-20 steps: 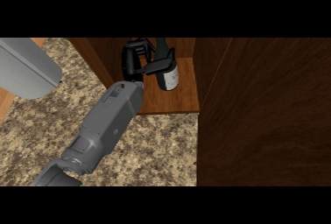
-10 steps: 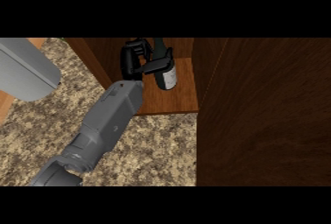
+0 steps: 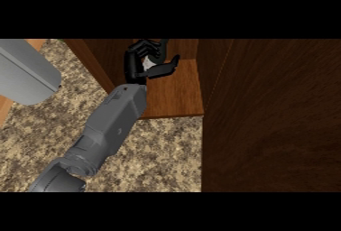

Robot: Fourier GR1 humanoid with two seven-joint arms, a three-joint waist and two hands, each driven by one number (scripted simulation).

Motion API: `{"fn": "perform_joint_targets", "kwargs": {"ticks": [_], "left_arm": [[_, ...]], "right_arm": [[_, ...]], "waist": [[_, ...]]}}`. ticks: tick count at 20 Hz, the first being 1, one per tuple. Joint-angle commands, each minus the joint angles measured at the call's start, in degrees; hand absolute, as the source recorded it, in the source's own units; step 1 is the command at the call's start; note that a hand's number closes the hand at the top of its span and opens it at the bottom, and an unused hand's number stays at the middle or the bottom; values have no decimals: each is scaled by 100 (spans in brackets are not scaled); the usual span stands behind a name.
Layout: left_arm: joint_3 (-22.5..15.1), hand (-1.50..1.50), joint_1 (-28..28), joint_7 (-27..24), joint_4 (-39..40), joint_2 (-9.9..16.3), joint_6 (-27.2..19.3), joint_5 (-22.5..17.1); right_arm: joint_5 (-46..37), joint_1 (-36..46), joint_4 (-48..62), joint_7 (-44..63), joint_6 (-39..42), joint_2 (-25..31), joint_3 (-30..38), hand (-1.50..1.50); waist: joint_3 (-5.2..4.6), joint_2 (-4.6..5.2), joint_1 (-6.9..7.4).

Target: Pick up the wine, place it into the cabinet and close the cabinet

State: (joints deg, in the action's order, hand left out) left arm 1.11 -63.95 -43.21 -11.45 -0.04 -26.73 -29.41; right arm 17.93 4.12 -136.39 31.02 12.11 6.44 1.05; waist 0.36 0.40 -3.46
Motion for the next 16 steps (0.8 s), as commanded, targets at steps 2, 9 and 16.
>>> {"fn": "perform_joint_targets", "kwargs": {"ticks": [2, 9, 16], "left_arm": [[105, -150, 143, -158, 371, 80, -107, 27], [18, -150, 203, -203, 562, 205, -180, 234], [76, -150, 50, -232, 647, 107, -573, 291]], "right_arm": [[499, 220, -242, 261, 2, 232, 330, -150], [98, -122, -314, -35, 19, 4, -79, -150], [-1, 93, -147, -9, -63, -13, -211, -150]], "waist": [[-41, 96, -31], [-41, 92, -23], [-46, 136, -99]]}}
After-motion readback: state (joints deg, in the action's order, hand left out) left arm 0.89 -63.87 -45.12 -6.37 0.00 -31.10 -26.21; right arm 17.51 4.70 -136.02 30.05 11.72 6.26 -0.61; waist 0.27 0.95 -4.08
